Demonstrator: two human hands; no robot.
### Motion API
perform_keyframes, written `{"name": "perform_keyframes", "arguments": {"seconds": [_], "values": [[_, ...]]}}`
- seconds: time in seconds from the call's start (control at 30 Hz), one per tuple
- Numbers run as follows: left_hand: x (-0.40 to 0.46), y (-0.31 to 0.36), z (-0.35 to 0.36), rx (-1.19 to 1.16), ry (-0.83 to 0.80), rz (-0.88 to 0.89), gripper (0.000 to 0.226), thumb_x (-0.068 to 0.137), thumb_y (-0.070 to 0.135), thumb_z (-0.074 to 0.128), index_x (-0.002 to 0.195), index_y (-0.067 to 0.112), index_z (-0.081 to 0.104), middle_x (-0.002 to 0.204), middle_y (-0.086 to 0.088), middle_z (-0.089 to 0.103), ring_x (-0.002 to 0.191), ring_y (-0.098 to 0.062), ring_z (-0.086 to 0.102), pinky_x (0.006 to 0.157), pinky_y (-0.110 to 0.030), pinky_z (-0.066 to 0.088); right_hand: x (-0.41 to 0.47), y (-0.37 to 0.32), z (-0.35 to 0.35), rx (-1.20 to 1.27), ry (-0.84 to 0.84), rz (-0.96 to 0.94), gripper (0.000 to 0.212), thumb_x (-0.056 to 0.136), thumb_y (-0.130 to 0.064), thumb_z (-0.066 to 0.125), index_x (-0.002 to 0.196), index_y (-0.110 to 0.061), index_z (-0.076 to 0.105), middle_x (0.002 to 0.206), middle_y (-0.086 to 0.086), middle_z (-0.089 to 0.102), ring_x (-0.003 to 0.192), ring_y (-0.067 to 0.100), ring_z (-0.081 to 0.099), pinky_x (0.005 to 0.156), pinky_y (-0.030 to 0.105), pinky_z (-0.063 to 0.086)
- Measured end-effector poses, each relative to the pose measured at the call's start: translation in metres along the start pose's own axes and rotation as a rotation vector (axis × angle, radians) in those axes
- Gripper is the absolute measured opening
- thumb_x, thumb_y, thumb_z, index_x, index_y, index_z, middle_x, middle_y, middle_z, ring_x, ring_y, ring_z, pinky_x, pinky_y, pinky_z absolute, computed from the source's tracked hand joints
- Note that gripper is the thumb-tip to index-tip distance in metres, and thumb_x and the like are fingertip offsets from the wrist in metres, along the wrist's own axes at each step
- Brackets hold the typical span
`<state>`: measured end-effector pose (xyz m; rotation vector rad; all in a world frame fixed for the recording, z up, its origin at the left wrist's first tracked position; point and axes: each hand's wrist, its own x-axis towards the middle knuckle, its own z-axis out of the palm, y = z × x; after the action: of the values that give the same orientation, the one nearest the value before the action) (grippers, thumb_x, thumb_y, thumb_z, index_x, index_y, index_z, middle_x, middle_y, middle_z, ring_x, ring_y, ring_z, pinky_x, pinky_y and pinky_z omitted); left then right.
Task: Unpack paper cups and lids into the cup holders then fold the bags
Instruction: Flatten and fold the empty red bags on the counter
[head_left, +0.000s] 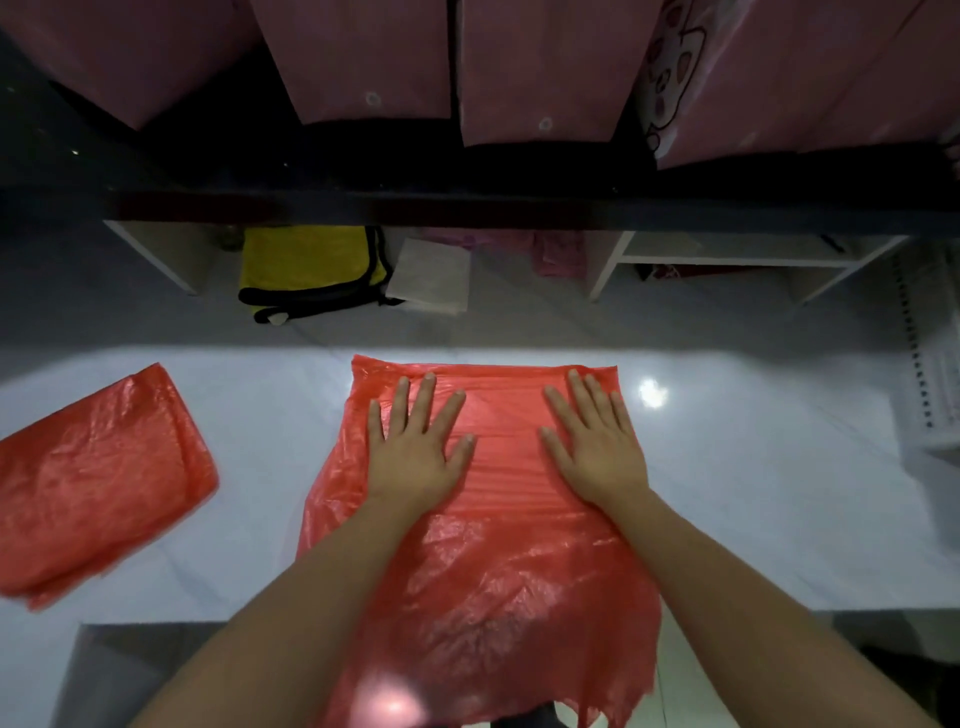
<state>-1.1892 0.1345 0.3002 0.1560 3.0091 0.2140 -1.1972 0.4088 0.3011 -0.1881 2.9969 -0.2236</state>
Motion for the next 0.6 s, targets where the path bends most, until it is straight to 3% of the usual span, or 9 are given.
{"name": "perform_keyframes", "arguments": {"seconds": [0.2,0.33,0.47,0.6], "values": [[0.043,-0.003,-0.005,-0.034,0.006,-0.044,0.065,0.097,0.072,0.018,0.157,0.048,0.013,0.17,0.005,0.002,0.156,-0.024,-0.011,0.121,-0.059,-0.009,0.054,0.011,-0.001,-0.03,0.015,-0.037,0.063,0.102,-0.065,0.014,0.159,-0.039,0.013,0.169,-0.002,0.01,0.156,0.018,0.001,0.126,0.044,0.0],[0.072,0.001,-0.03,-0.017,-0.149,-0.058,0.065,0.099,0.068,0.012,0.159,0.043,0.007,0.17,-0.004,0.0,0.155,-0.03,-0.014,0.121,-0.059,-0.012,0.08,-0.007,-0.032,-0.118,-0.046,-0.014,0.063,0.102,-0.058,0.014,0.16,-0.032,0.018,0.17,0.005,0.008,0.156,0.026,-0.001,0.125,0.05,-0.007],[0.042,0.029,-0.05,-0.112,-0.054,-0.048,0.059,0.105,0.051,0.018,0.16,0.029,0.019,0.17,-0.004,0.004,0.156,-0.023,-0.009,0.124,-0.051,-0.008,0.048,-0.076,-0.05,0.062,0.028,0.024,0.062,0.105,-0.051,0.014,0.161,-0.025,0.015,0.17,0.007,0.002,0.156,0.024,-0.007,0.125,0.046,-0.01],[-0.018,0.036,-0.039,-0.116,-0.147,-0.022,0.056,0.106,0.046,0.017,0.161,0.033,0.012,0.17,0.002,-0.004,0.155,-0.02,-0.013,0.124,-0.053,-0.007,-0.013,-0.122,-0.029,0.198,-0.103,0.028,0.058,0.106,-0.048,0.015,0.161,-0.032,0.013,0.17,0.001,-0.006,0.155,0.02,-0.014,0.124,0.043,-0.011]]}}
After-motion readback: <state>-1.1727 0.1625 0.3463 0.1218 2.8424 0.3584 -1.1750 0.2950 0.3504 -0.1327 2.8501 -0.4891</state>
